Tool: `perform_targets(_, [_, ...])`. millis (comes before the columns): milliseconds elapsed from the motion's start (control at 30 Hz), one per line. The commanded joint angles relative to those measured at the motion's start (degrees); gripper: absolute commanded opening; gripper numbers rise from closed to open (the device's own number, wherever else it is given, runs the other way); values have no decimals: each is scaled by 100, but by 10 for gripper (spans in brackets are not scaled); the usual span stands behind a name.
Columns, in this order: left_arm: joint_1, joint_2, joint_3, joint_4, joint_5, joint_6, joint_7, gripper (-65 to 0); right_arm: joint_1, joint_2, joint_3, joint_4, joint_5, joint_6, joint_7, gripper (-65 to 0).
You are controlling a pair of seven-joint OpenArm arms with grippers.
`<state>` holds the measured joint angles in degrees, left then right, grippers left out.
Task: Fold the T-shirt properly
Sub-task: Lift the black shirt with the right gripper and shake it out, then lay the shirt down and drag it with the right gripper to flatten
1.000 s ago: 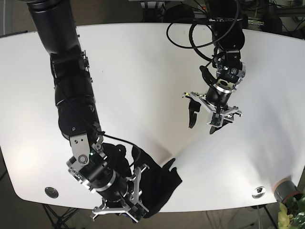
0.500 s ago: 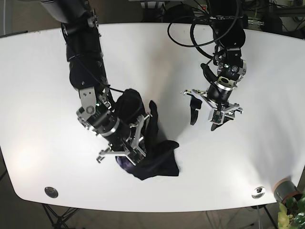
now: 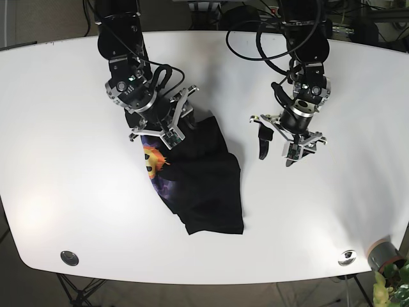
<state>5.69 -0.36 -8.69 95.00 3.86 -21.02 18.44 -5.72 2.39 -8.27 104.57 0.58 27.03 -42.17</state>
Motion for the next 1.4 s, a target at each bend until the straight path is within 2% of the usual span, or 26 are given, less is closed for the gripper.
perform_targets(0, [-90,-21,-23,-36,-65,5,-151,-276,-31,-138,23,307,52,-17,204,-246])
perform_targets(33, [-90,-21,-23,-98,-65,5,-151,-276,-83,-138,23,378,61,-17,204,-216])
perform_targets(100, [-99,-21,-32,-142,-65,5,-160,-276,-92,-156,23,518,61,-17,187,-201])
perform_targets(467, [-266,-21,-41,-142,-65,5,-160,-276,84,-173,23,765,70,-17,143,-212])
perform_targets(600, [-266,-21,-41,-142,-65,5,-160,-276,101,-173,23,756,70,-17,-104,-212])
perform_targets(1067, [-248,-21,-41,-151,-65,5,-160,-276,128,-367,23,35,61,-17,-121,-217])
perform_targets(1167, [-257,-21,-41,-151,-65,5,-160,-276,128,-367,23,-18,61,-17,-112,-308])
perform_targets(1233, [-257,-21,-41,-151,-65,5,-160,-276,136,-367,23,-62,61,-17,-68,-447])
perform_targets(1333, [-257,-21,-41,-151,-65,5,-160,-276,154,-367,23,-159,43,-17,-24,-591])
perform_targets(1367, [-248,-21,-41,-151,-65,5,-160,-276,180,-367,23,-150,43,-17,-24,-618])
